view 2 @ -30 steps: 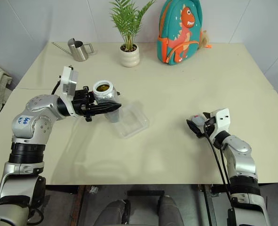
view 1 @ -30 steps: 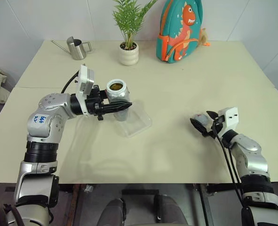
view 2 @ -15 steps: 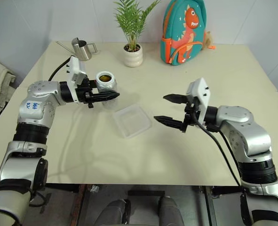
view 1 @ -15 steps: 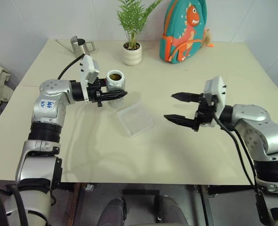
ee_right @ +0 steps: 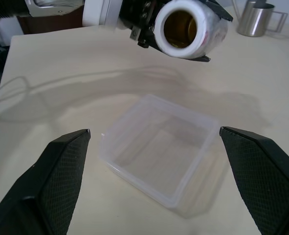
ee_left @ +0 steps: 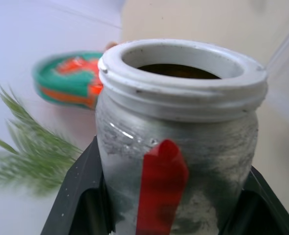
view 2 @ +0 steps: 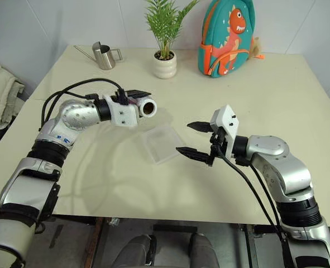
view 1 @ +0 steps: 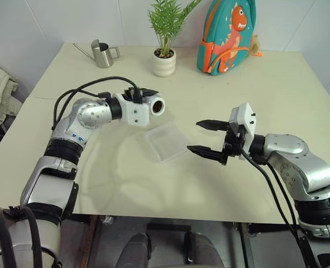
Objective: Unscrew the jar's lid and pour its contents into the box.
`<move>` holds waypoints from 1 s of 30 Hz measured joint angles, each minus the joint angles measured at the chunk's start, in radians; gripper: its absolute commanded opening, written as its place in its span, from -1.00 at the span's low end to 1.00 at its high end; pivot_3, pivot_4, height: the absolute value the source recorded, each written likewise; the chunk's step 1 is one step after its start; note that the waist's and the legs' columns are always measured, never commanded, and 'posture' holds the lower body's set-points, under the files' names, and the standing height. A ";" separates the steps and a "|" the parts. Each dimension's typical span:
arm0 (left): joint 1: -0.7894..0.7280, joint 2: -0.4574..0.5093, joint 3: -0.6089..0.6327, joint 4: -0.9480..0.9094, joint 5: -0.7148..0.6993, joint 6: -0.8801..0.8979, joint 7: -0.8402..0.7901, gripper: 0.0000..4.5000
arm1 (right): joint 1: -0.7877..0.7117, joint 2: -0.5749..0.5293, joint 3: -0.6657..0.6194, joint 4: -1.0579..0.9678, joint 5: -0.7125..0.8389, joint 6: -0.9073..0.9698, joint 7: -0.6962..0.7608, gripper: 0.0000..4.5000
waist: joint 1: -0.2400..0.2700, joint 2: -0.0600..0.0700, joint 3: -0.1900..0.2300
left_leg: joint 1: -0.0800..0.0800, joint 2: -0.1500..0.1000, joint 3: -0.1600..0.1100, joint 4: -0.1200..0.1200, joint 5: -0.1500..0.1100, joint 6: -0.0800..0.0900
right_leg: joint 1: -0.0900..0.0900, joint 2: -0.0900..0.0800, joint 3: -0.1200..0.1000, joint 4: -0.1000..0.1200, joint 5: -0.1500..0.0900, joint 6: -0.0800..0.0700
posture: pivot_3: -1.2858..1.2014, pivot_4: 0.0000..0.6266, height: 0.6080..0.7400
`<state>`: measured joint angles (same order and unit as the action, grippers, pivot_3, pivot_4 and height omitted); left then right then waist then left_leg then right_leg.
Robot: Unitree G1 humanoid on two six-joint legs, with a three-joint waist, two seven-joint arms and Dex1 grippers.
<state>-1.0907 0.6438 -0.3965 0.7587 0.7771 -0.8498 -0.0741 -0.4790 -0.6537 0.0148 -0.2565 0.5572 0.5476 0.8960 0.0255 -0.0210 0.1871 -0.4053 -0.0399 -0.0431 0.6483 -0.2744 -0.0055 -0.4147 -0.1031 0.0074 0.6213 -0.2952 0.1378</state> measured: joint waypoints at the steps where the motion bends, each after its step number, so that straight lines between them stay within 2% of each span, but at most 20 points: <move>1: -0.017 0.015 -0.041 -0.003 0.097 0.006 0.110 -0.14 | 0.003 0.001 0.000 0.000 0.000 0.000 -0.004 0.98 | 0.000 0.000 0.000 | 0.000 0.000 0.000 0.000 0.000 0.000 | 0.000 0.000 0.000 0.000 0.000 0.000 | 0.03 -0.52 1.00; 4: -0.081 0.045 -0.247 -0.015 0.487 0.165 0.628 -0.14 | 0.021 0.009 -0.003 -0.010 0.002 0.000 -0.020 0.98 | 0.002 0.000 0.000 | 0.000 0.000 0.002 0.000 0.000 0.001 | 0.000 0.000 0.000 0.001 0.000 0.000 | 0.03 -0.52 1.00; 7: -0.112 0.019 -0.370 0.024 0.665 0.303 0.892 -0.14 | 0.023 0.015 -0.004 -0.016 0.005 0.002 -0.030 0.98 | 0.002 0.000 0.000 | 0.000 -0.001 0.002 0.001 -0.002 0.004 | 0.000 0.000 0.000 0.002 0.000 0.001 | 0.03 -0.52 1.00; 9: -0.133 0.007 -0.414 0.060 0.722 0.361 0.988 -0.14 | 0.026 0.018 -0.006 -0.020 0.009 0.003 -0.036 0.98 | 0.002 0.000 0.000 | 0.000 -0.001 0.002 0.001 -0.002 0.004 | 0.000 0.000 -0.001 0.002 0.000 0.001 | 0.03 -0.52 1.00; 14: -0.197 -0.024 -0.497 0.156 0.798 0.465 1.142 -0.14 | 0.030 0.035 -0.014 -0.022 0.016 0.017 -0.052 0.98 | 0.000 0.000 0.000 | 0.000 -0.001 0.002 0.000 -0.001 0.003 | 0.000 0.000 -0.001 0.002 0.000 0.001 | 0.03 -0.52 1.00; 19: -0.200 -0.032 -0.556 0.191 0.829 0.522 1.225 -0.14 | 0.030 0.047 -0.014 -0.022 0.016 0.021 -0.062 0.98 | 0.000 -0.001 0.000 | 0.000 -0.001 0.002 0.001 -0.001 0.003 | 0.000 0.000 -0.001 0.002 0.000 0.001 | 0.03 -0.52 1.00; 27: -0.200 -0.007 -0.564 0.192 0.811 0.512 1.242 -0.14 | 0.029 0.063 -0.014 -0.020 0.014 0.022 -0.065 0.98 | 0.001 -0.001 0.000 | 0.000 -0.001 0.002 0.001 0.000 0.001 | 0.000 0.000 -0.001 0.002 0.000 0.001 | 0.03 -0.52 1.00; 30: -0.200 0.005 -0.546 0.173 0.745 0.443 1.218 -0.14 | 0.029 0.066 -0.014 -0.020 0.013 0.022 -0.065 0.98 | 0.001 -0.001 0.000 | 0.000 0.000 0.002 0.001 0.000 0.000 | 0.000 0.000 -0.001 0.002 0.000 0.001 | 0.03 -0.52 1.00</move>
<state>-1.2906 0.6491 -0.9426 0.9320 1.5219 -0.4068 1.1441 -0.4504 -0.5873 0.0011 -0.2763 0.5700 0.5691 0.8310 0.0264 -0.0217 0.1874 -0.4055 -0.0404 -0.0411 0.6491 -0.2742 -0.0050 -0.4150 -0.1033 0.0064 0.6235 -0.2949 0.1385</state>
